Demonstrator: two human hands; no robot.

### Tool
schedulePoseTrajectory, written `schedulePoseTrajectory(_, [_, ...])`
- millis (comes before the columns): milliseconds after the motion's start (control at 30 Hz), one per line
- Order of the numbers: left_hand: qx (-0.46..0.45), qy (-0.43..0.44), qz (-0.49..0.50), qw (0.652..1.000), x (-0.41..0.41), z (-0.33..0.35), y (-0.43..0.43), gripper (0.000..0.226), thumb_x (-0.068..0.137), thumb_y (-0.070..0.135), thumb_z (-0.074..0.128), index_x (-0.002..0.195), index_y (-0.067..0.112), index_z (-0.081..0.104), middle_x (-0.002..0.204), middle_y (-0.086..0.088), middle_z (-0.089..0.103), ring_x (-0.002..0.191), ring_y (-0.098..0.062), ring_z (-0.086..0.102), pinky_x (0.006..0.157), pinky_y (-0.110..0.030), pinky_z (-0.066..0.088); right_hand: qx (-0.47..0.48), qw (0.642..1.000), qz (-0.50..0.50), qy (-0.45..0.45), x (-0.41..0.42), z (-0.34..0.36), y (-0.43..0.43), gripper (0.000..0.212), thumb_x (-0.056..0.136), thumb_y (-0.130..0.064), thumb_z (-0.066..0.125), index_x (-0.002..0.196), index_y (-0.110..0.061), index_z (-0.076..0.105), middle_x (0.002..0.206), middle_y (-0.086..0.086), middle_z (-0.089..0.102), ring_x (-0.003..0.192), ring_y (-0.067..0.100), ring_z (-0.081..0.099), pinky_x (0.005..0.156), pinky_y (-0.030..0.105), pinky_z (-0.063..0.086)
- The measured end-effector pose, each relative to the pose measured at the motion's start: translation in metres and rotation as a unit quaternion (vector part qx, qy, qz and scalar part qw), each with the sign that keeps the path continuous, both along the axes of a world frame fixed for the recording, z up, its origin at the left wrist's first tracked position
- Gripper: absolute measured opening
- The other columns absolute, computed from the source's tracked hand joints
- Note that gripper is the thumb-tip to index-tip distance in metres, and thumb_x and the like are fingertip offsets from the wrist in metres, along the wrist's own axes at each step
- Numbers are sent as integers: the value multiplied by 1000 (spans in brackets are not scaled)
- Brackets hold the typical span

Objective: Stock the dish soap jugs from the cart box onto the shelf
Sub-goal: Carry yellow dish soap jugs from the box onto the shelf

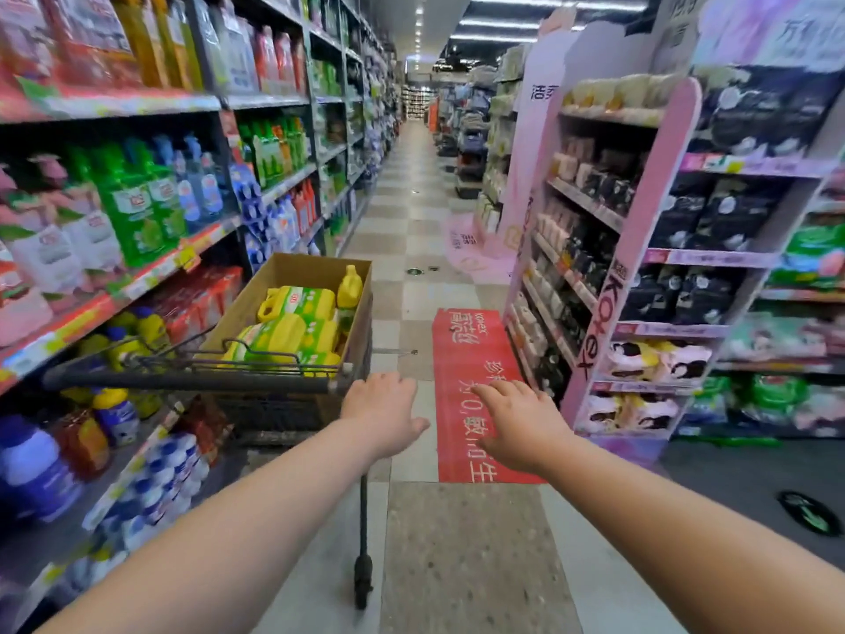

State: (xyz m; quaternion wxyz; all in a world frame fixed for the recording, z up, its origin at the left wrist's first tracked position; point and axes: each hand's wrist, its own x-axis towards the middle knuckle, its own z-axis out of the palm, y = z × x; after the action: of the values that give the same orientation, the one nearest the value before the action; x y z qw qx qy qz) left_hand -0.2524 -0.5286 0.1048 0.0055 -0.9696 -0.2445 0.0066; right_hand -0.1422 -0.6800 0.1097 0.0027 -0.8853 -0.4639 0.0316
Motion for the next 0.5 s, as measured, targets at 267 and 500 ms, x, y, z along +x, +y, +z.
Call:
schedulePoseTrajectory(267, [-7, -22, -45, 999, 155, 3, 83, 56, 84, 58, 49, 124, 20, 47, 125, -6, 52, 117, -29, 48, 92, -42, 41, 2, 997, -76, -12, 154, 20, 62, 70, 86, -46, 57, 144, -25, 25, 148, 2, 34, 137, 26, 29, 111, 46, 27])
schedulePoseTrajectory(500, [-23, 4, -33, 999, 234, -16, 138, 61, 84, 58, 50, 129, 18, 45, 132, -7, 48, 123, -28, 44, 97, -43, 40, -13, 998, -56, 16, 237, 6, 129, 70, 88, -42, 55, 147, -26, 23, 150, 1, 33, 139, 24, 27, 112, 46, 26])
